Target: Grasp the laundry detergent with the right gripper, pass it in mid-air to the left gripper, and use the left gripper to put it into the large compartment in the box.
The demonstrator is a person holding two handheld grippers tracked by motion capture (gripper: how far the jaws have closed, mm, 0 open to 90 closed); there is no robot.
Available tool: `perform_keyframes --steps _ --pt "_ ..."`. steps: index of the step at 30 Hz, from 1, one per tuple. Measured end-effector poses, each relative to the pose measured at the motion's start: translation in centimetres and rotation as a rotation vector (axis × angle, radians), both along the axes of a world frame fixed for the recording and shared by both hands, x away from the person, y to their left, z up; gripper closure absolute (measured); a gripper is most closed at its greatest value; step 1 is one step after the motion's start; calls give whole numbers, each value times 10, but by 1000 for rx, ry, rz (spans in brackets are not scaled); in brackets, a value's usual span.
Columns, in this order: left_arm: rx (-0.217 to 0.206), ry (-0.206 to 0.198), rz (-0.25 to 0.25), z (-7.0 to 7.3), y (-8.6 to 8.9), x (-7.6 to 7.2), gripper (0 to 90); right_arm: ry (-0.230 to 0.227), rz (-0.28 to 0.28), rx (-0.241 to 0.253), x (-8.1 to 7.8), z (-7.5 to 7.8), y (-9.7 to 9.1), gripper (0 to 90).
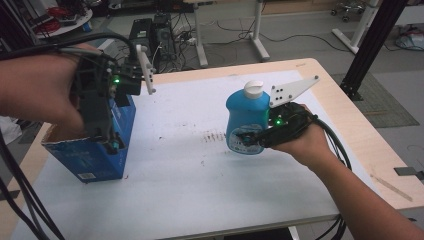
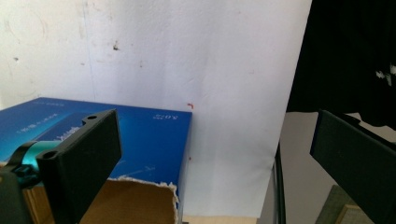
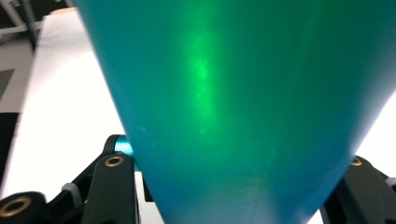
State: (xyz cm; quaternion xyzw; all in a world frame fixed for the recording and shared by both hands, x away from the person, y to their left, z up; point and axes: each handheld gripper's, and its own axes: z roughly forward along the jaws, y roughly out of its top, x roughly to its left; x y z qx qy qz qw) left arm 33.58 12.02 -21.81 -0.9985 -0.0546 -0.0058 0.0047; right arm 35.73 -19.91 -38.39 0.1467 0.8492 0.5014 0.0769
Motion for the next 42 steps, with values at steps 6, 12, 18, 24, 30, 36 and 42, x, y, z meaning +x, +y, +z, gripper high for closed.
perform_keyframes --steps 6,12,18,24,30,36,42 --pt "-20 -9 -29 -1 -12 0 21 1 79 -32 -5 14 15 440" --pt "-46 -11 -56 -1 -25 -3 21 10 130 -18 -7 18 28 442" --pt "-69 -18 -77 5 -38 -3 21 18 214 -35 -13 22 50 445" --pt "-74 -15 -95 8 -50 -4 21 29 286 -54 -19 25 72 448" --pt "-64 -8 -105 8 -57 -6 21 46 321 -50 -22 27 88 448" --pt "-73 -10 -98 5 -61 -6 21 66 352 -35 -25 31 109 449" --pt "-88 -9 -82 4 -62 -7 21 70 368 -17 -25 32 123 453"
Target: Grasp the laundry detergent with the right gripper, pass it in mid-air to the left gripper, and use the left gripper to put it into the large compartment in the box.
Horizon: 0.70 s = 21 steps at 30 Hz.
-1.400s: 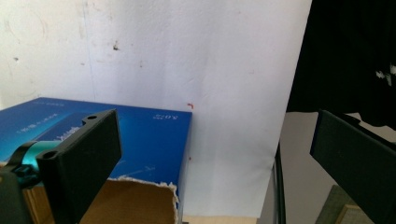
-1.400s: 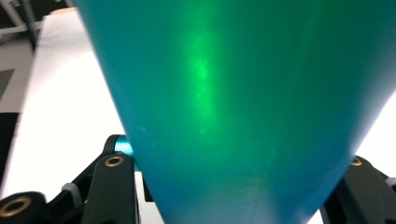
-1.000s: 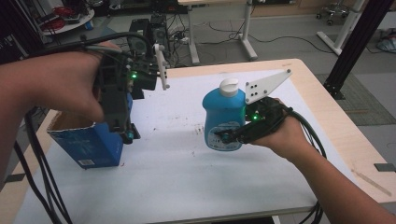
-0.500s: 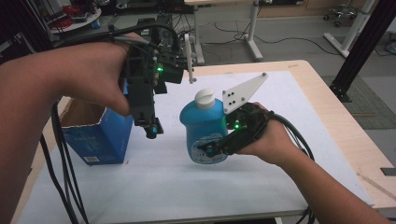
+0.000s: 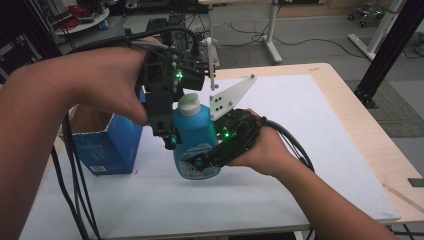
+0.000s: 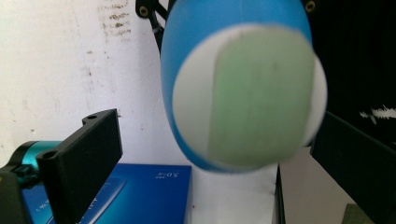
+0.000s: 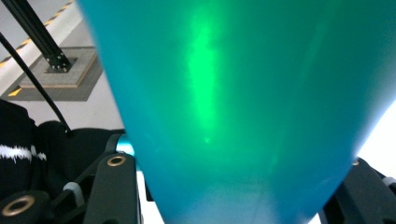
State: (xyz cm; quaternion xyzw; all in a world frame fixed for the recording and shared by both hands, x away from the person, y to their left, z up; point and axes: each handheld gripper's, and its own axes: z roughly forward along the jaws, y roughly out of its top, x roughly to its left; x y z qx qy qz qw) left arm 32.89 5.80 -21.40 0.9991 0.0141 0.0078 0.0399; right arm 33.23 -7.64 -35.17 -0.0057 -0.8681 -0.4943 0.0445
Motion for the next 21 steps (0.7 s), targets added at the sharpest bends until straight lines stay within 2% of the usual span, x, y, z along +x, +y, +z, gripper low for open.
perform_keyframes --steps 12,21 --pt "4 3 -12 -3 -4 0 21 16 -3 26 1 3 8 457" --pt "17 12 -14 -5 -9 0 21 9 -7 37 1 4 11 456"
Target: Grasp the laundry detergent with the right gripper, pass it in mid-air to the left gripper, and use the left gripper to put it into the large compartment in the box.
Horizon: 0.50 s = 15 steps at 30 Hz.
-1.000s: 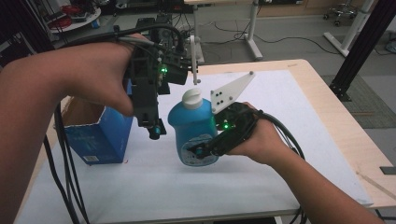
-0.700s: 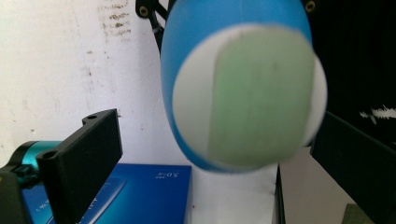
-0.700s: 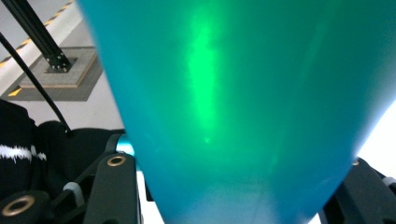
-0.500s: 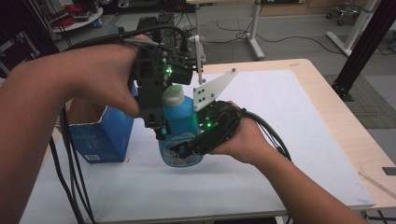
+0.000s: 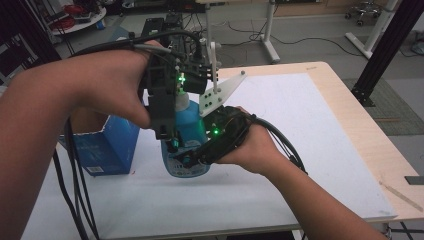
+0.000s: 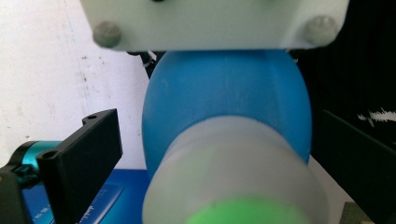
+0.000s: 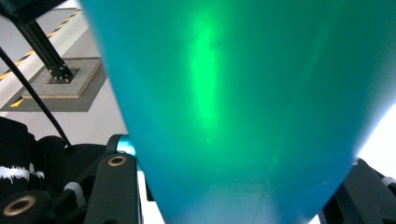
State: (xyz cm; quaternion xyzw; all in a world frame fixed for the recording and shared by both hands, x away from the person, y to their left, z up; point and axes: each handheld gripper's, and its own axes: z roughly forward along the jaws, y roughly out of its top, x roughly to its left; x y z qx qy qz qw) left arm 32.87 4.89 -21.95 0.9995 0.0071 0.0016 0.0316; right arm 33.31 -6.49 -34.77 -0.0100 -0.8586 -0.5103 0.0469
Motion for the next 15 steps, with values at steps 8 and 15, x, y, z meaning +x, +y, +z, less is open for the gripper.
perform_keyframes --steps 8,15 --pt "10 -7 14 -2 -1 0 22 2 -3 -5 1 0 1 456" --pt "20 -13 14 -2 -3 0 87 -2 -2 4 1 1 1 456"
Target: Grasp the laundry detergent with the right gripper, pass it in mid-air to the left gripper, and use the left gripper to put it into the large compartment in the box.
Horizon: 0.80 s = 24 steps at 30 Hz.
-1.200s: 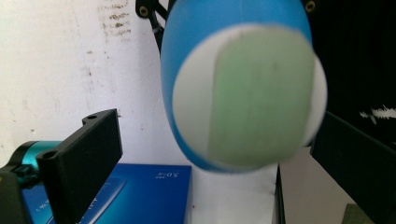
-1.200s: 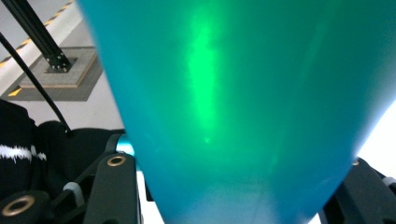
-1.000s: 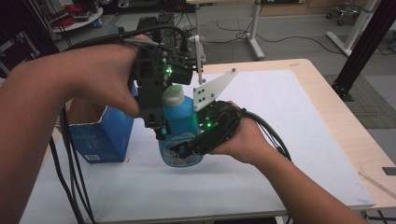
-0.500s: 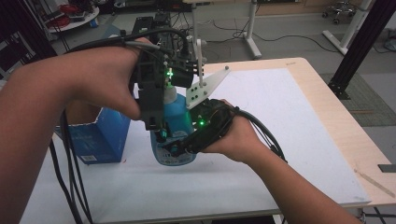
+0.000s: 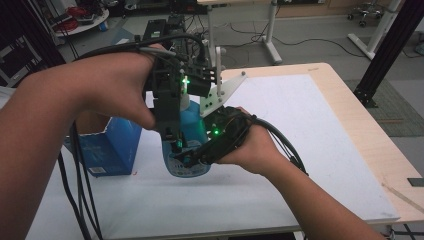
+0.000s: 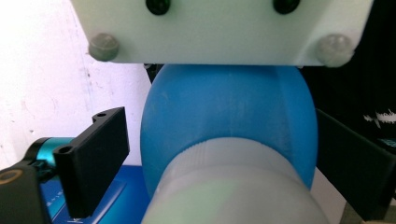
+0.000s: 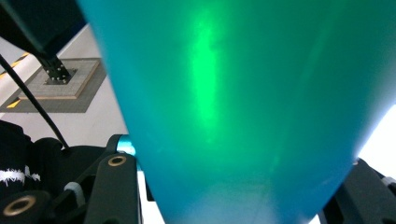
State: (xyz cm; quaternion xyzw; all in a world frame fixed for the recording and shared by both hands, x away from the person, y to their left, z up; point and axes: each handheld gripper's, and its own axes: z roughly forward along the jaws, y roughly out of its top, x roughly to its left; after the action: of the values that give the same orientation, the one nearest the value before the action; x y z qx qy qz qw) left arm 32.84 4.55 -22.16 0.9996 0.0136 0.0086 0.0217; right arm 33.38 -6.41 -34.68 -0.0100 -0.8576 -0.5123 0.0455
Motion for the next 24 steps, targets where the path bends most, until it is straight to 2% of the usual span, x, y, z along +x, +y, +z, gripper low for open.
perform_keyframes --steps 3,6,7,15,17,24 --pt "-1 7 11 0 0 0 89 1 -1 0 0 0 0 457" --pt "-6 -2 10 1 0 0 90 -3 0 5 -1 1 -1 457" --pt "-6 -2 10 1 0 0 121 -3 0 5 -1 1 -1 457" --pt "-1 0 25 3 1 1 148 -10 -6 1 -1 1 -1 457" --pt "4 2 20 4 0 0 189 -11 -3 0 -1 1 -1 456" --pt "14 7 20 3 0 0 207 -15 0 8 -1 1 0 457"
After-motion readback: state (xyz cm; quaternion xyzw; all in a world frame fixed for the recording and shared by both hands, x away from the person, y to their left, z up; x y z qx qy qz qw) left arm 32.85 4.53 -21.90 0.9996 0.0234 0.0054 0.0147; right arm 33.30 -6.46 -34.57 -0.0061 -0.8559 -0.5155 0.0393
